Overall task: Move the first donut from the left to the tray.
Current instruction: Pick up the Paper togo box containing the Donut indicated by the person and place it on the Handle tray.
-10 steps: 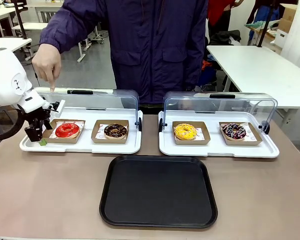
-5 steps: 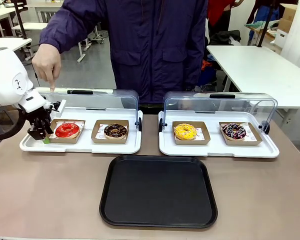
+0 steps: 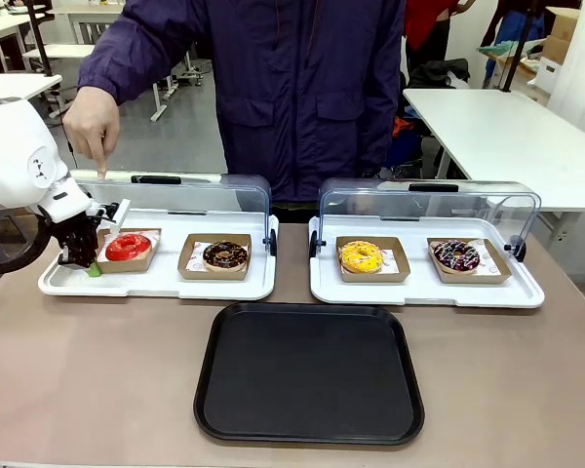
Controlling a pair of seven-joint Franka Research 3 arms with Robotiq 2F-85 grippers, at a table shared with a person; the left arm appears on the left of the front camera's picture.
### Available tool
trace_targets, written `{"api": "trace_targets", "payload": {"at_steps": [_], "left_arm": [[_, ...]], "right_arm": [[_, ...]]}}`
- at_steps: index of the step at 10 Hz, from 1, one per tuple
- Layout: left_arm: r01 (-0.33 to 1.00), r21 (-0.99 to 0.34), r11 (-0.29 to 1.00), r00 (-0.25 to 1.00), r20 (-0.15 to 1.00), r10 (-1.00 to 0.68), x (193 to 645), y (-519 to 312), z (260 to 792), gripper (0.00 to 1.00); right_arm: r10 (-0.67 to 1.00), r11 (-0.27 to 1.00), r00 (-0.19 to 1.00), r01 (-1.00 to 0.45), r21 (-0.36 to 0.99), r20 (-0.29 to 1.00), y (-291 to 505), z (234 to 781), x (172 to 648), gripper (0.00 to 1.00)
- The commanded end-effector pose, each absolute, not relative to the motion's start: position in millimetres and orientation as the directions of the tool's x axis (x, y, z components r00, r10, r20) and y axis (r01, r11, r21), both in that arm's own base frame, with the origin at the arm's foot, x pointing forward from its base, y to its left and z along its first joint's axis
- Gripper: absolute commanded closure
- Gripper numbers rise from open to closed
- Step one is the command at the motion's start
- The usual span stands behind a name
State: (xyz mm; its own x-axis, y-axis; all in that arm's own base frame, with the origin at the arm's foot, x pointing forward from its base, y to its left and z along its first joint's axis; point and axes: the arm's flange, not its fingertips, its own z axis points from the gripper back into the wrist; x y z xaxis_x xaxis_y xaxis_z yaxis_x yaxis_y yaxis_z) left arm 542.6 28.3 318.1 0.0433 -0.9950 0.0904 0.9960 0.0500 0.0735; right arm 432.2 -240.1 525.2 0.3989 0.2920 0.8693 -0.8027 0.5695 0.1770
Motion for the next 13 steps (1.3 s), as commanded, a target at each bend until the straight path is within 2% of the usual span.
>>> {"api": "trace_targets", "payload": {"at_steps": [1, 2, 3, 4, 7, 9, 13], "left_arm": [[0.998, 0.030, 0.050, 0.048, 0.078, -0.996, 545, 26, 320, 1.00], [1.000, 0.008, 0.024, 0.023, 0.084, -0.996, 544, 25, 320, 1.00], [0.997, -0.073, 0.008, 0.015, 0.107, -0.994, 544, 27, 320, 1.00], [0.998, 0.051, 0.044, 0.040, 0.093, -0.995, 543, 27, 320, 1.00], [0.999, 0.021, 0.037, 0.035, 0.099, -0.995, 543, 26, 321, 0.98], [0.991, 0.103, 0.091, 0.074, 0.158, -0.985, 528, 15, 343, 0.98], [0.967, 0.241, 0.079, 0.048, 0.132, -0.990, 474, -36, 386, 0.98]], "right_arm": [[0.295, 0.560, 0.388, -0.810, 0.171, 0.873, -239, 525, 430, 0.00], [0.295, 0.560, 0.388, -0.810, 0.171, 0.873, -239, 525, 430, 0.00], [0.295, 0.560, 0.388, -0.810, 0.171, 0.873, -239, 525, 430, 0.00], [0.295, 0.560, 0.388, -0.810, 0.171, 0.873, -239, 525, 430, 0.00], [0.295, 0.560, 0.388, -0.810, 0.171, 0.873, -239, 525, 430, 0.00], [0.295, 0.560, 0.388, -0.810, 0.171, 0.873, -239, 525, 430, 0.00], [0.295, 0.560, 0.388, -0.810, 0.171, 0.873, -239, 525, 430, 0.00]]}}
